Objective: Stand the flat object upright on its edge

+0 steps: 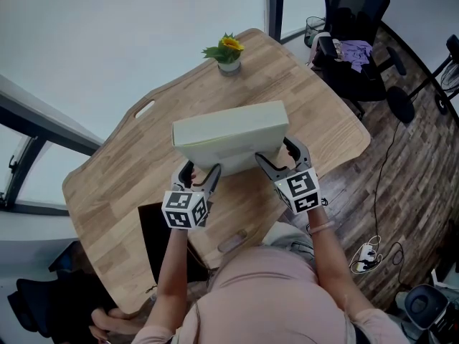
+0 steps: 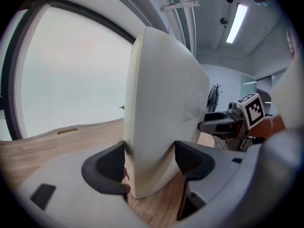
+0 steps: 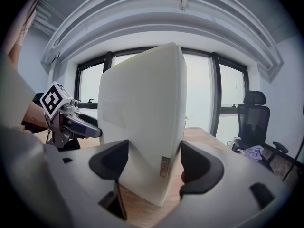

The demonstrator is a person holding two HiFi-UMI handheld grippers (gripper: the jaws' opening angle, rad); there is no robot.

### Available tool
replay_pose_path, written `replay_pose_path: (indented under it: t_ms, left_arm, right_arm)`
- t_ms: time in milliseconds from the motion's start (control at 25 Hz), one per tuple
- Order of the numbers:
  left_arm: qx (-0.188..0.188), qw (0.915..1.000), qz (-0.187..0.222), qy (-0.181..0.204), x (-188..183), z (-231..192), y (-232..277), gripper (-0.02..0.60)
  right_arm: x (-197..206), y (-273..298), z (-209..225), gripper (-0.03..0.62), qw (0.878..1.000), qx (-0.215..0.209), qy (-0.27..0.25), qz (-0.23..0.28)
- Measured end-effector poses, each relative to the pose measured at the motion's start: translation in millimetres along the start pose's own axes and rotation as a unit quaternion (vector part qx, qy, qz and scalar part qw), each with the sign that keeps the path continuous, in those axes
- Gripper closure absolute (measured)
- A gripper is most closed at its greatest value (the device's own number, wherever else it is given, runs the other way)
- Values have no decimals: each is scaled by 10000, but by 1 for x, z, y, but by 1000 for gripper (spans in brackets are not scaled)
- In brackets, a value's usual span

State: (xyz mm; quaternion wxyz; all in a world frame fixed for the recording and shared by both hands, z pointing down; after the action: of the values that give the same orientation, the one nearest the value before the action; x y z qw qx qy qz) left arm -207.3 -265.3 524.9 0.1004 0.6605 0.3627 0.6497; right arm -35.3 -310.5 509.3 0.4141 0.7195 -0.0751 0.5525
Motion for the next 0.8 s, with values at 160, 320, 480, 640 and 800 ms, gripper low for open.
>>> replay_pose_path:
  t_ms: [160, 320, 480, 640, 800]
  left_arm:
    - [0, 10000, -10, -16, -1, 0, -1, 276]
    - [14, 10000, -8, -38, -1, -1, -1, 276]
    - [11, 10000, 10, -54, -3, 0, -3, 276]
    - [-4, 10000, 51, -69, -4, 0, -7, 276]
    - [-14, 9999, 81, -100, -4, 0, -11, 276]
  right_arm:
    - [0, -1, -1, 261, 10000, -15, 58, 2]
    - [0, 0, -1, 260, 9999, -45, 97, -7]
    - [-2, -1, -1, 256, 9999, -71, 136, 11]
    - [-2, -3, -1, 246, 9998, -48, 192, 34]
    - [-2, -7, -1, 243, 9998, -23, 216, 42]
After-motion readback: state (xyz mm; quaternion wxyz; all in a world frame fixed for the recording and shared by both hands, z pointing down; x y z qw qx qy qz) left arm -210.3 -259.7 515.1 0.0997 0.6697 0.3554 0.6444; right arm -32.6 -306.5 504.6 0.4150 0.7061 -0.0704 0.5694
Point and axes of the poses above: the fingertips, and each gripper's own axes: y forward along the fingers, z to its right, x out of its underside, the point moved 1 cm from there along -y, backward along the fingers, and after that the axes turned 11 degrees about -z, right-handed, at the moved point
